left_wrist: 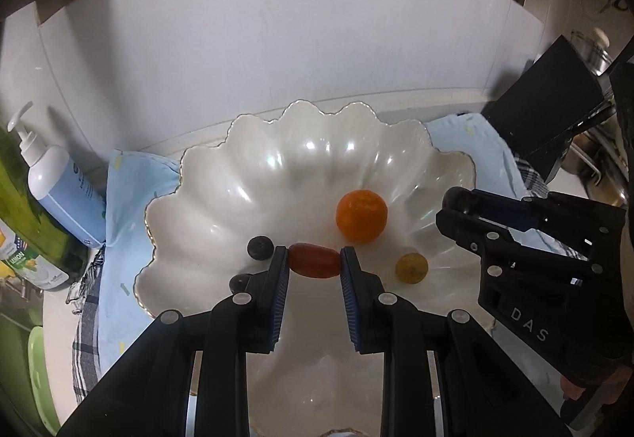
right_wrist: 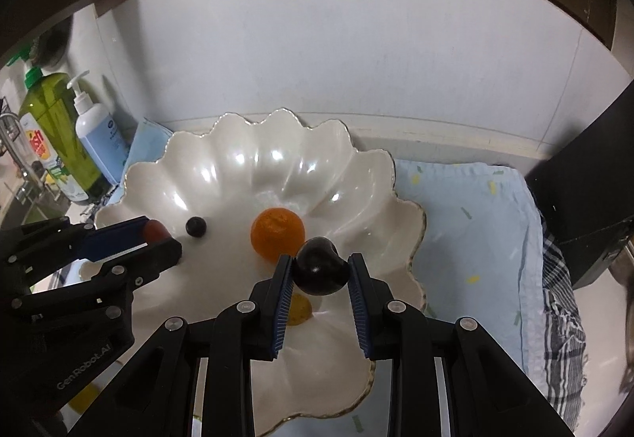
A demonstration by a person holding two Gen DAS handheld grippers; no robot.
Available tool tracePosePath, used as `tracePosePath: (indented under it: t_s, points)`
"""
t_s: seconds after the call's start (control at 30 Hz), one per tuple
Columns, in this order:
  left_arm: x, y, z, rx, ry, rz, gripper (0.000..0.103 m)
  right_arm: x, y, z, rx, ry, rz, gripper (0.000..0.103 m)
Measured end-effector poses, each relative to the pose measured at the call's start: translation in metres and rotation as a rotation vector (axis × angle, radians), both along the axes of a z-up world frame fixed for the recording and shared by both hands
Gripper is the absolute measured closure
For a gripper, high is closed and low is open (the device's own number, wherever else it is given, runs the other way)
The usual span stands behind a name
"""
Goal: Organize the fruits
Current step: 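Open the right tool to drop the plum in the bowl while the left tool releases the date, then move both tools back from the bowl toward the remaining fruits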
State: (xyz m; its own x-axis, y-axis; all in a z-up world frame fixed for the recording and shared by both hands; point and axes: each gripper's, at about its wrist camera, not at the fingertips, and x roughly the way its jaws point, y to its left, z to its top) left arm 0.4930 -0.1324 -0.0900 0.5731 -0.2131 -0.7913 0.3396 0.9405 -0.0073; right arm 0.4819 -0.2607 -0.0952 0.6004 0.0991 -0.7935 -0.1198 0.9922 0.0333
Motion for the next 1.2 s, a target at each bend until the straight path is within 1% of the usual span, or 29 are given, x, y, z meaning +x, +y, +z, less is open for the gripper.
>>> tracePosePath:
  t_s: [0.17, 0.23, 0.3, 0.37, 0.43, 0.5, 0.57, 0.63, 0.67, 0.73, 0.8, 0.9, 1.03, 1.07, 1.13, 1.2]
  points:
    - [0.003, -0.003, -0.005, 0.019, 0.009, -0.002, 0.076, 0.003, -0.001, -0.004, -0.002, 0.012, 0.002, 0.074]
    - [0.004, -0.004, -0.005, 0.025, 0.01, -0.006, 0.075, 0.004, -0.001, -0.005, 0.006, 0.016, 0.002, 0.073]
    - [0.005, -0.003, -0.006, 0.026, 0.009, -0.005, 0.065, 0.005, -0.002, -0.006, 0.011, 0.019, 0.006, 0.072]
    - [0.004, -0.002, -0.005, 0.035, -0.007, -0.001, 0.064, 0.005, -0.002, -0.007, 0.007, 0.021, 0.003, 0.068]
    - [0.004, -0.001, -0.004, 0.051, -0.021, 0.004, 0.06, 0.003, -0.002, -0.006, 0.0, 0.013, -0.001, 0.064]
    - [0.003, 0.002, -0.002, 0.056, -0.034, 0.016, 0.052, 0.002, -0.002, -0.006, -0.005, 0.009, -0.002, 0.061]
    - [0.002, 0.004, 0.001, 0.063, -0.048, 0.024, 0.051, 0.0, -0.002, -0.004, -0.008, 0.003, -0.009, 0.06]
    - [0.0, 0.006, 0.004, 0.073, -0.061, 0.033, 0.046, -0.002, -0.002, -0.002, -0.013, -0.004, -0.01, 0.06]
    - [-0.001, 0.007, 0.005, 0.076, -0.067, 0.039, 0.041, -0.003, -0.002, 0.0, -0.014, -0.007, -0.011, 0.06]
    - [-0.004, 0.01, 0.009, 0.078, -0.079, 0.048, 0.039, -0.006, -0.003, 0.003, -0.011, -0.015, -0.013, 0.056]
    - [-0.008, 0.012, 0.012, 0.084, -0.09, 0.053, 0.033, -0.01, -0.003, 0.007, -0.01, -0.027, -0.014, 0.055]
    - [-0.015, 0.015, 0.018, 0.098, -0.114, 0.064, 0.029, -0.018, -0.001, 0.016, -0.018, -0.05, -0.015, 0.055]
    - [-0.026, 0.021, 0.028, 0.088, -0.135, 0.074, 0.024, -0.028, 0.001, 0.027, -0.01, -0.077, -0.01, 0.055]
    - [-0.03, 0.023, 0.031, 0.082, -0.143, 0.076, 0.023, -0.032, 0.002, 0.03, -0.007, -0.085, -0.009, 0.054]
    - [-0.036, 0.027, 0.036, 0.075, -0.157, 0.08, 0.022, -0.039, 0.004, 0.036, -0.004, -0.097, -0.007, 0.048]
    - [-0.045, 0.032, 0.043, 0.066, -0.175, 0.086, 0.02, -0.047, 0.006, 0.042, -0.006, -0.118, -0.003, 0.048]
